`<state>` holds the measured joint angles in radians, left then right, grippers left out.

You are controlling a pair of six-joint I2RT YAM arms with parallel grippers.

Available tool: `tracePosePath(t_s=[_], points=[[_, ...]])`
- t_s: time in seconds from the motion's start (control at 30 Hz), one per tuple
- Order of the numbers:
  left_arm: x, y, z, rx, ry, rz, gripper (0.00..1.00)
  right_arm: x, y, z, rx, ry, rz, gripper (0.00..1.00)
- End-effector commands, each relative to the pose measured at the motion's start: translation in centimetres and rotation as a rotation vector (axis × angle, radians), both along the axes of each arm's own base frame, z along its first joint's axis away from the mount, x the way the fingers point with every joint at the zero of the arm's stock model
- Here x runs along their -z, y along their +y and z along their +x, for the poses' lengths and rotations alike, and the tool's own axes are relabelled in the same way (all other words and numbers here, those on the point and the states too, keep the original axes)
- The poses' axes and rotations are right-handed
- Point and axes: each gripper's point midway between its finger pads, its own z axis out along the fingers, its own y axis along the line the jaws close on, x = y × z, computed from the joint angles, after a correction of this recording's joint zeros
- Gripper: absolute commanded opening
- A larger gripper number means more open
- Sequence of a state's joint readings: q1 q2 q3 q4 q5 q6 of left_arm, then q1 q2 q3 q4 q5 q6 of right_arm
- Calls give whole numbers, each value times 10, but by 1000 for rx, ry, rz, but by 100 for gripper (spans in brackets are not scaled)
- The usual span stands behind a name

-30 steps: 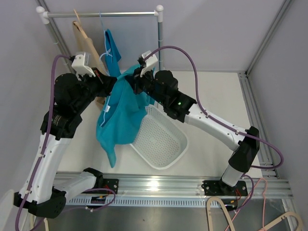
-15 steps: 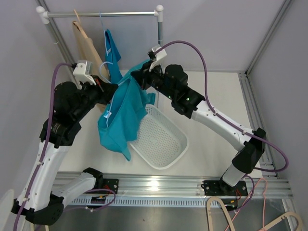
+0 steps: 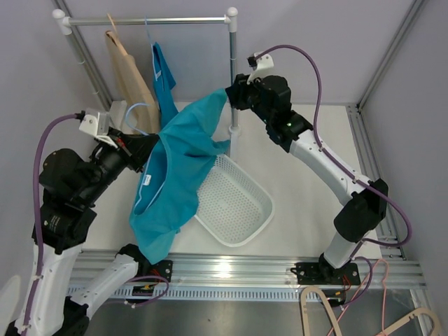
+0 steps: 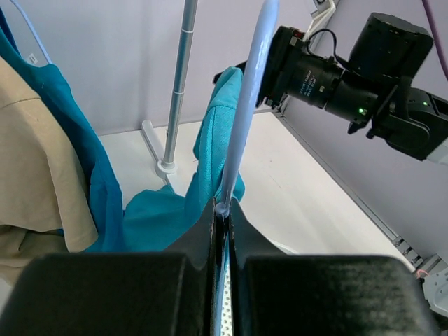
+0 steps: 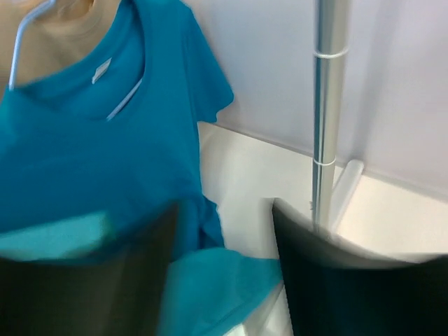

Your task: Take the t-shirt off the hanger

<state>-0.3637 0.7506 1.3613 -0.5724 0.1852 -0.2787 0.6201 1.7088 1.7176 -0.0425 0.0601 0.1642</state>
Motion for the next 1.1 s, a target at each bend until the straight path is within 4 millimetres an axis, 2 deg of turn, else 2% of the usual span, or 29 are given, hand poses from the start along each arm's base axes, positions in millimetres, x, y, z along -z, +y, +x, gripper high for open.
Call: tracePosePath(t_s=[0.0, 0.03, 0.1, 0.13, 0.17, 0.2, 0.23, 0.27, 0.3, 0.37, 0.4, 0.53, 0.57, 0.63, 0.7, 0.73, 0.77, 0.83, 0.9, 1.07], points=[[-1, -1, 14, -24, 19, 0, 1, -26, 10, -32, -55, -60, 7, 70], [1, 2, 20, -57, 27, -11, 1, -38, 4, -41, -41, -87, 12, 81], [2, 4, 32, -98, 47, -36, 1, -39, 5, -56, -44, -83, 15, 95], [6, 6, 39, -126, 67, -39, 1, -31, 5, -62, -51, -64, 7, 95], [5, 12, 47, -175, 77, -46, 1, -39, 0, -73, -50, -69, 23, 96], [9, 13, 59, -212, 107, -60, 1, -37, 6, -87, -72, -65, 26, 97], [8, 13, 66, -231, 109, -73, 1, -17, 9, -95, -84, -37, 3, 97], [6, 14, 71, -247, 109, -83, 1, -23, 3, -107, -81, -50, 21, 97], [8, 10, 79, -249, 122, -94, 1, -21, 5, -114, -90, -52, 32, 99], [-1, 7, 86, -245, 105, -126, 1, -8, 12, -133, -145, -23, 54, 99], [0, 5, 90, -244, 111, -128, 1, -7, 15, -138, -170, -18, 71, 100], [-5, 1, 103, -257, 126, -137, 1, 7, 40, -167, -290, 22, 97, 99], [-5, 2, 104, -268, 128, -141, 1, 9, 51, -179, -323, 27, 98, 99], [-5, 4, 106, -289, 126, -149, 1, 9, 64, -190, -364, 33, 127, 99], [-3, 6, 107, -318, 131, -152, 1, 0, 79, -204, -422, 31, 161, 99], [-3, 6, 107, -323, 131, -154, 1, 4, 88, -202, -425, 48, 160, 100], [-2, 5, 106, -324, 132, -157, 1, -7, 95, -207, -439, 42, 176, 99], [-2, 6, 106, -347, 127, -162, 1, -4, 107, -206, -448, 66, 185, 99], [0, 2, 105, -342, 124, -165, 1, -14, 113, -207, -466, 64, 221, 97], [5, -4, 108, -327, 134, -162, 1, -32, 123, -215, -541, 71, 305, 78]])
